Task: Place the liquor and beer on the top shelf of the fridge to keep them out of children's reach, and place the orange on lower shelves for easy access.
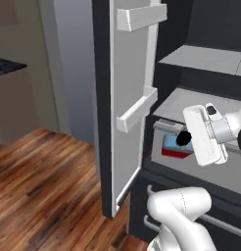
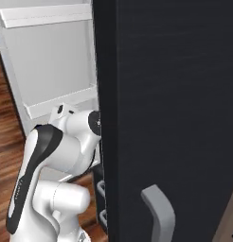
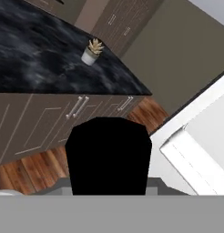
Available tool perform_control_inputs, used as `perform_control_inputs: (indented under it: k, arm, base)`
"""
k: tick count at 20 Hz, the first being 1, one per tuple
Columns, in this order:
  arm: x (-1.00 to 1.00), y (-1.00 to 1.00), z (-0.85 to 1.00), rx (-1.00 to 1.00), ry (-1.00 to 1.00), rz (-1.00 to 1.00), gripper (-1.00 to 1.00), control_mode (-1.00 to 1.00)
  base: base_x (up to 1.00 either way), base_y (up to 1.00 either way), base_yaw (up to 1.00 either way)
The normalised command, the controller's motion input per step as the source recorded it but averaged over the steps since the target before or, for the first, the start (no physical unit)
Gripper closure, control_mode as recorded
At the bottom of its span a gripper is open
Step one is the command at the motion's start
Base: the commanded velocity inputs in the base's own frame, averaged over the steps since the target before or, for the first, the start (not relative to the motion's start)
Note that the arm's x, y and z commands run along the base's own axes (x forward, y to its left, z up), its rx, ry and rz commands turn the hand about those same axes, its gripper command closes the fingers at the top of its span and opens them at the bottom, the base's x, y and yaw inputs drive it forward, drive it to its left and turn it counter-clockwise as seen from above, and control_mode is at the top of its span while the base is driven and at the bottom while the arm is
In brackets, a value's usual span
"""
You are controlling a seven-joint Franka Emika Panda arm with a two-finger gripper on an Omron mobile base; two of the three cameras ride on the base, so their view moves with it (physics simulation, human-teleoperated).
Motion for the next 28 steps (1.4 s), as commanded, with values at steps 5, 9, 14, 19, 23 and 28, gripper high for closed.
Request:
perform_control_inputs:
  k: [5, 9, 14, 19, 23, 28]
  arm:
    - [0.00, 0.00, 0.00, 0.00, 0.00, 0.00, 1.00, 1.00]
    - [0.00, 0.00, 0.00, 0.00, 0.00, 0.00, 1.00, 1.00]
    - [0.00, 0.00, 0.00, 0.00, 0.00, 0.00, 1.00, 1.00]
    - [0.00, 0.00, 0.00, 0.00, 0.00, 0.00, 1.00, 1.00]
    - [0.00, 0.00, 0.00, 0.00, 0.00, 0.00, 1.00, 1.00]
    - [0.00, 0.00, 0.00, 0.00, 0.00, 0.00, 1.00, 1.00]
  base:
    - [0.15, 0.00, -0.46]
    - [0.28, 0.07, -0.46]
    - [0.33, 0.21, -0.43]
    - [0.34, 0.26, -0.42]
    - [0.35, 0.27, -0.41]
    - [0.37, 0.25, -0.39]
